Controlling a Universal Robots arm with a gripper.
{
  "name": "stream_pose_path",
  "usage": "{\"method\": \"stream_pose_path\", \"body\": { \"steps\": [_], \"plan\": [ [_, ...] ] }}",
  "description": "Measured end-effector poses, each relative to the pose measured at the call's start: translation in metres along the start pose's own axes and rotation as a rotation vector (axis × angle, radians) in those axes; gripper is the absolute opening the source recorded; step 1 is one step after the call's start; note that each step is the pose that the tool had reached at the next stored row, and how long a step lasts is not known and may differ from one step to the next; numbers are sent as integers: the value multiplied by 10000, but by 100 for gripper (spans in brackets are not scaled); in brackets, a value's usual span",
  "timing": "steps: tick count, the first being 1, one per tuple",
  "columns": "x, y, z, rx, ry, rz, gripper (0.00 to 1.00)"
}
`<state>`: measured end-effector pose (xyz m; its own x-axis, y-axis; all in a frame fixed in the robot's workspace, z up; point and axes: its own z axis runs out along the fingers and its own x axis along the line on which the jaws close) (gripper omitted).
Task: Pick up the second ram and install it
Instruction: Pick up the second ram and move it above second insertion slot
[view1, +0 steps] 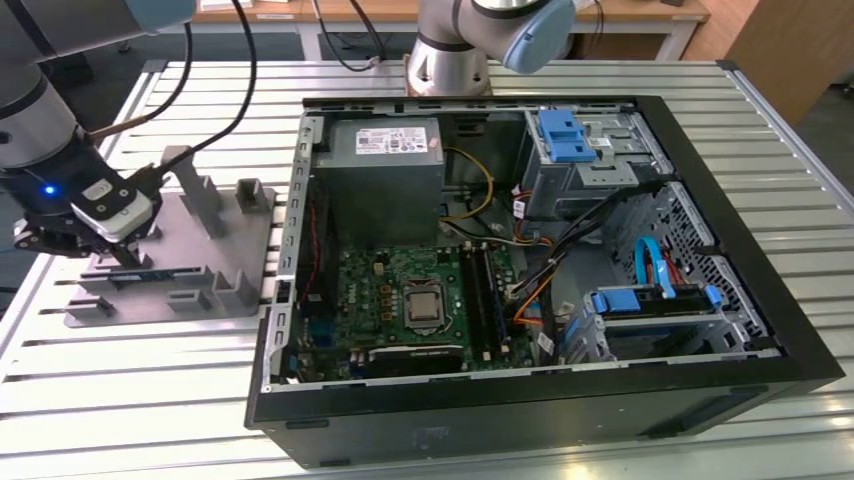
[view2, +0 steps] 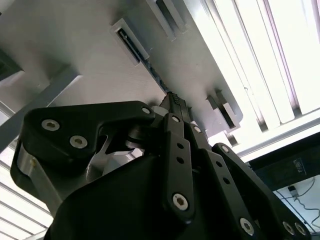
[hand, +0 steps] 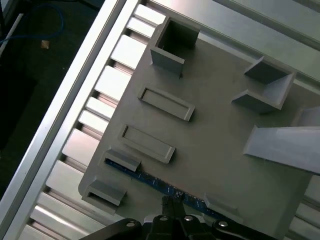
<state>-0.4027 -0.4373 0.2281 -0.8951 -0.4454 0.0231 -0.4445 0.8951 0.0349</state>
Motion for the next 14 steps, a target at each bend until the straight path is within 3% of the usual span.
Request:
{"method": "stream_pose_path", "body": {
  "steps": [14],
  "plan": [
    [0, 0, 0, 35, 52, -1493, 10]
  ]
}}
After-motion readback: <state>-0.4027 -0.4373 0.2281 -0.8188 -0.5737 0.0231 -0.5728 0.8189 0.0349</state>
